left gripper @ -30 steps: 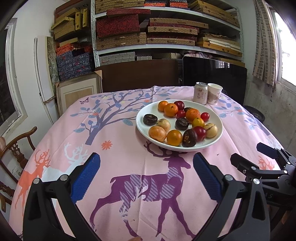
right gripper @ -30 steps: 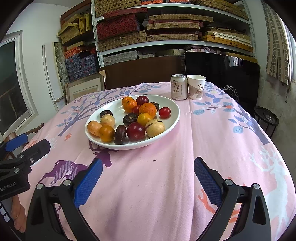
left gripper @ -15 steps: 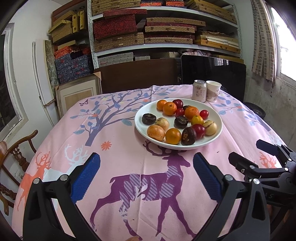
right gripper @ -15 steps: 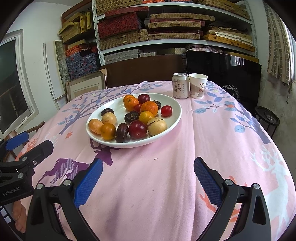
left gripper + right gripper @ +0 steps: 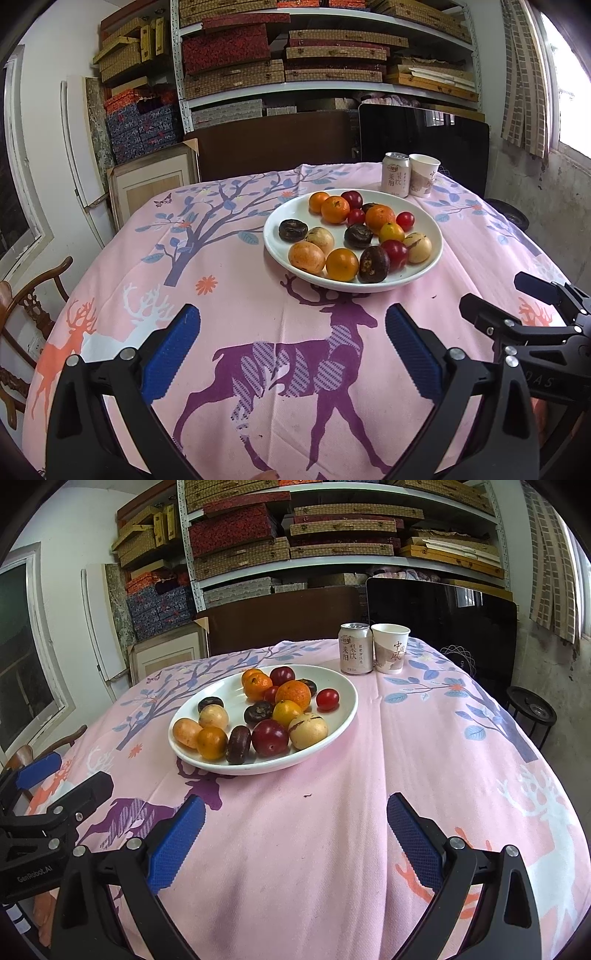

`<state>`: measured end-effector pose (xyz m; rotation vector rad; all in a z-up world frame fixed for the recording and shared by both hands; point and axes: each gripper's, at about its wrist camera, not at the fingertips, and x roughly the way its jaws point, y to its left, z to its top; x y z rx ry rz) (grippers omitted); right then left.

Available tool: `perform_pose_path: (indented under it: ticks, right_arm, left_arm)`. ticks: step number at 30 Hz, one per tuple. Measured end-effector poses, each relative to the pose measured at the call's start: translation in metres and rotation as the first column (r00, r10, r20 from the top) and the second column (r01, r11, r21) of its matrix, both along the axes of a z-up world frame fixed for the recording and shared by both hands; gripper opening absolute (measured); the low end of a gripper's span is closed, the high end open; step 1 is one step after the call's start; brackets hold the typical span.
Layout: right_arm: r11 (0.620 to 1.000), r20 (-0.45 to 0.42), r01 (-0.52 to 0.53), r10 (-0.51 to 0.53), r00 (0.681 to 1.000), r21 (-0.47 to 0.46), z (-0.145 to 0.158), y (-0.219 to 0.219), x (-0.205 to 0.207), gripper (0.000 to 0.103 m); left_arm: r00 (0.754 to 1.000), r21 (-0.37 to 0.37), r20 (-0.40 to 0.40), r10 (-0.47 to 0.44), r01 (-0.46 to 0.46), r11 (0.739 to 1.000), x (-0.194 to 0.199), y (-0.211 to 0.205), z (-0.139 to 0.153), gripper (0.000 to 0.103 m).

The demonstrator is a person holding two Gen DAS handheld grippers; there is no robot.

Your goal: Organize fruits

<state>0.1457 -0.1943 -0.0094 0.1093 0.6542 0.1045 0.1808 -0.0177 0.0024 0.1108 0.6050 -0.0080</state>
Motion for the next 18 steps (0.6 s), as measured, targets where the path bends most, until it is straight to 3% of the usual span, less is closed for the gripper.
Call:
perform_pose_path:
  ticks: [18]
  right_arm:
    - [1.000,0.000,0.000,0.000,1.000,0.007,0.0013,-0.0009,-0.0005,0.100]
  left_arm:
    - [1.000,-0.001,0.002,-0.003,0.003,1.000,-0.0015,-0.0009,0.0014,0.098]
